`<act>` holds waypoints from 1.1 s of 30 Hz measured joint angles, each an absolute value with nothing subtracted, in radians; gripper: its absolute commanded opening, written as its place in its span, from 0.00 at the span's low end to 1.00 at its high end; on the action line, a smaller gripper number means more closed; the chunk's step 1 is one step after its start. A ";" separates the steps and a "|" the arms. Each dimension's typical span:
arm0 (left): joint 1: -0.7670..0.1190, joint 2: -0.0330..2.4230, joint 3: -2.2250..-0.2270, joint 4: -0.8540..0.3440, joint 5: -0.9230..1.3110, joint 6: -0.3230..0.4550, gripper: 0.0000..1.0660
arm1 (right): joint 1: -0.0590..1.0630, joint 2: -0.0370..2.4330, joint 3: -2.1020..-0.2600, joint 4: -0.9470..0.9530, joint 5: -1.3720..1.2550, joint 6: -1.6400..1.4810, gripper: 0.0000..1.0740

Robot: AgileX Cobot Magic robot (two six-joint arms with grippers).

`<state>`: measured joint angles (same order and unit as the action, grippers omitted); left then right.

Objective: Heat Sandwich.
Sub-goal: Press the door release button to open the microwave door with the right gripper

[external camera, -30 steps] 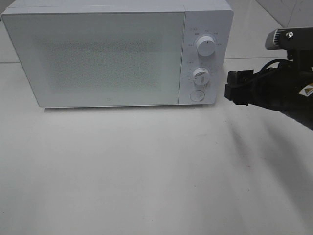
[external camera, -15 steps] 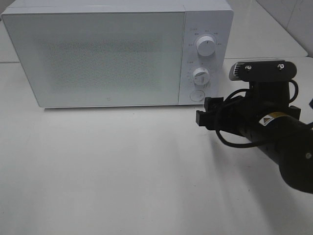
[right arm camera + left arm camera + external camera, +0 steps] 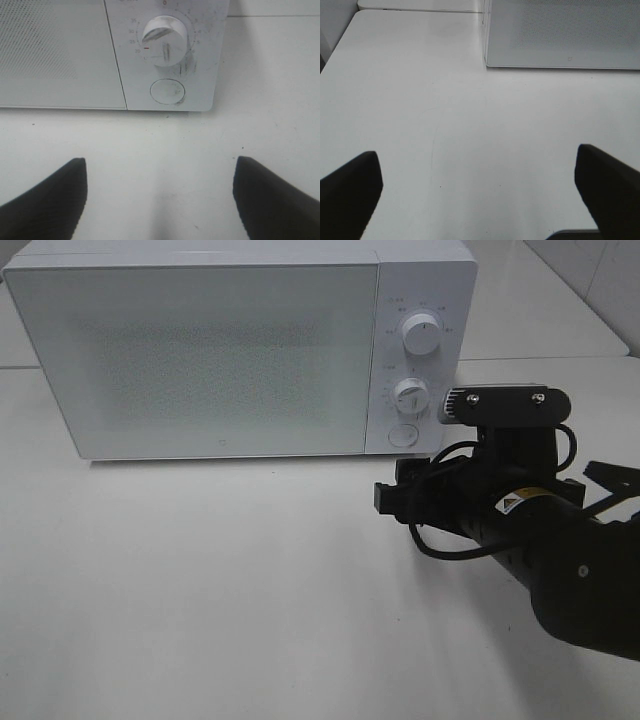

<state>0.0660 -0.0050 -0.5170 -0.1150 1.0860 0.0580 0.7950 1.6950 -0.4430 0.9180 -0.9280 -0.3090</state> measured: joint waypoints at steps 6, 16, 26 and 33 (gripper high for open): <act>0.066 -0.005 -0.517 -0.115 1.086 0.058 0.91 | 0.795 1.695 -0.443 0.924 -0.933 -0.166 0.71; 0.066 -0.005 -0.517 -0.115 1.086 0.058 0.91 | 0.795 1.695 -0.443 0.924 -0.934 0.330 0.67; 0.066 -0.005 -0.517 -0.115 1.086 0.058 0.91 | 0.795 1.695 -0.443 0.924 -0.935 0.931 0.46; 0.066 -0.005 -0.517 -0.115 1.086 0.058 0.91 | 0.795 1.695 -0.443 0.924 -0.935 1.136 0.21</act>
<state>0.0660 -0.0050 -0.5170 -0.1150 1.0860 0.0580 0.7950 1.6950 -0.4430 0.9240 -0.9350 1.1360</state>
